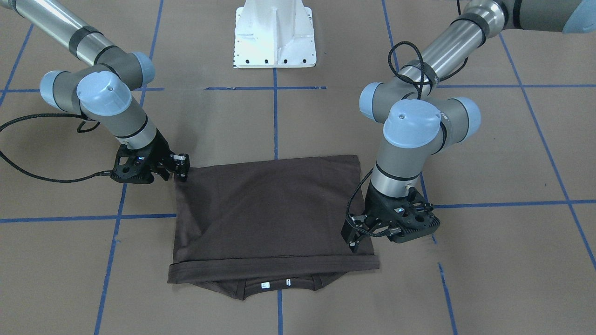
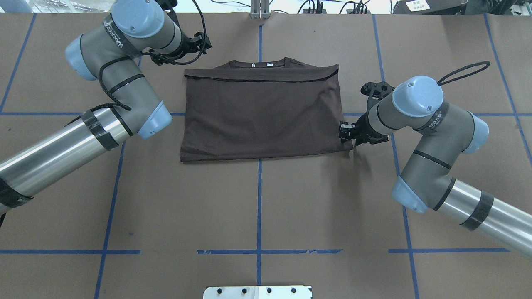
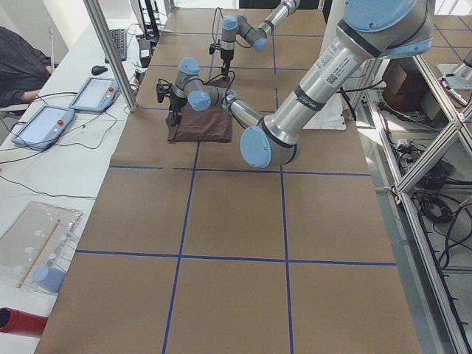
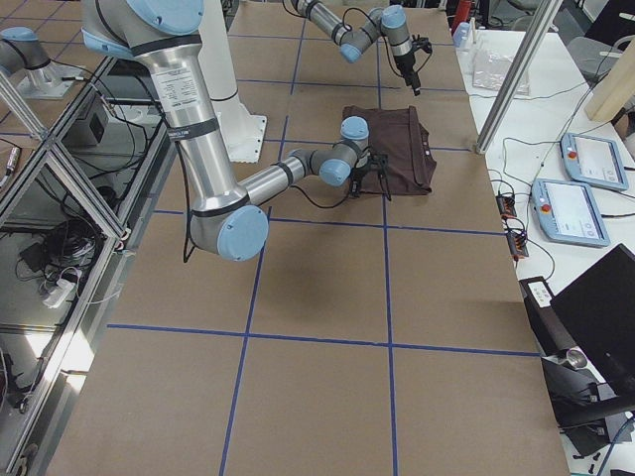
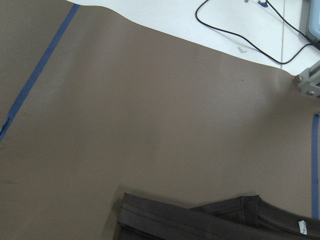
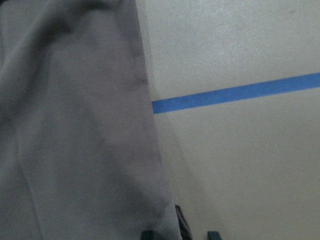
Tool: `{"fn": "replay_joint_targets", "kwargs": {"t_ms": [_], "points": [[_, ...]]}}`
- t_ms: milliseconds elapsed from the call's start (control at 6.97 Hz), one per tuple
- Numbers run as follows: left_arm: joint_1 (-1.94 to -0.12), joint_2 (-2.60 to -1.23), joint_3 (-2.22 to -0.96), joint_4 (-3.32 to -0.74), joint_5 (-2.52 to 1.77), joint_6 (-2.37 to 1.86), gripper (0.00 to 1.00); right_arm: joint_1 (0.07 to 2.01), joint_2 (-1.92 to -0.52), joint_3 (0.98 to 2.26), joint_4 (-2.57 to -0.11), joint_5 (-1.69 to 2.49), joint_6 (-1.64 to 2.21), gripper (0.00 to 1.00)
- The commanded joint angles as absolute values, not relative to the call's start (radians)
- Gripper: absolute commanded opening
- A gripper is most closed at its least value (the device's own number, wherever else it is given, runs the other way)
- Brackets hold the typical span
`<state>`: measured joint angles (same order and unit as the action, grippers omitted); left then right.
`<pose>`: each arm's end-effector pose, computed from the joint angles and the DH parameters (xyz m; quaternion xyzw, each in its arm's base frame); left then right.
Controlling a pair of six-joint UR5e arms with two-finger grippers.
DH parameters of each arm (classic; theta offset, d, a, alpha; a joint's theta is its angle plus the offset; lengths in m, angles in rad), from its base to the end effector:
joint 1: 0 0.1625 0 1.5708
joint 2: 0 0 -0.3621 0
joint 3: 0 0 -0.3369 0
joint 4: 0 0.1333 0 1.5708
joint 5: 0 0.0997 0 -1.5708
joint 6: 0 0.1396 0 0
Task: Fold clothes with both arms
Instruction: 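Move the right gripper to the side edge of the folded shirt, then grasp the shirt edge with the right gripper and drag it toward the robot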
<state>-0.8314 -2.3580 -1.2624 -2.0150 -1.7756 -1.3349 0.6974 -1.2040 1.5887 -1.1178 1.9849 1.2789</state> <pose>0.4108 -0.6061 0.2658 0.1465 0.4279 -0.2178 0.8649 -0.4133 -0.4469 0.3855 0.0237 -0.4395 0.0981 0.8926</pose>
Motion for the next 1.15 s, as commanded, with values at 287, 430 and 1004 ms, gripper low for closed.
{"fn": "replay_joint_targets", "kwargs": {"t_ms": [287,430,1004], "points": [[-0.831,-2.356,-1.27,-2.016,-1.776,-1.336,1.0,0.68,-1.247,1.673,-1.117,1.993,1.295,0.0],[-0.831,-2.356,-1.275,-2.016,-1.775,-1.336,1.0,0.619,-1.337,1.783,-1.118,1.984,1.296,0.0],[-0.805,-2.309,-1.356,-2.013,-1.776,-1.38,1.0,0.117,-1.695,2.158,-1.117,1.901,1.449,0.0]]}}
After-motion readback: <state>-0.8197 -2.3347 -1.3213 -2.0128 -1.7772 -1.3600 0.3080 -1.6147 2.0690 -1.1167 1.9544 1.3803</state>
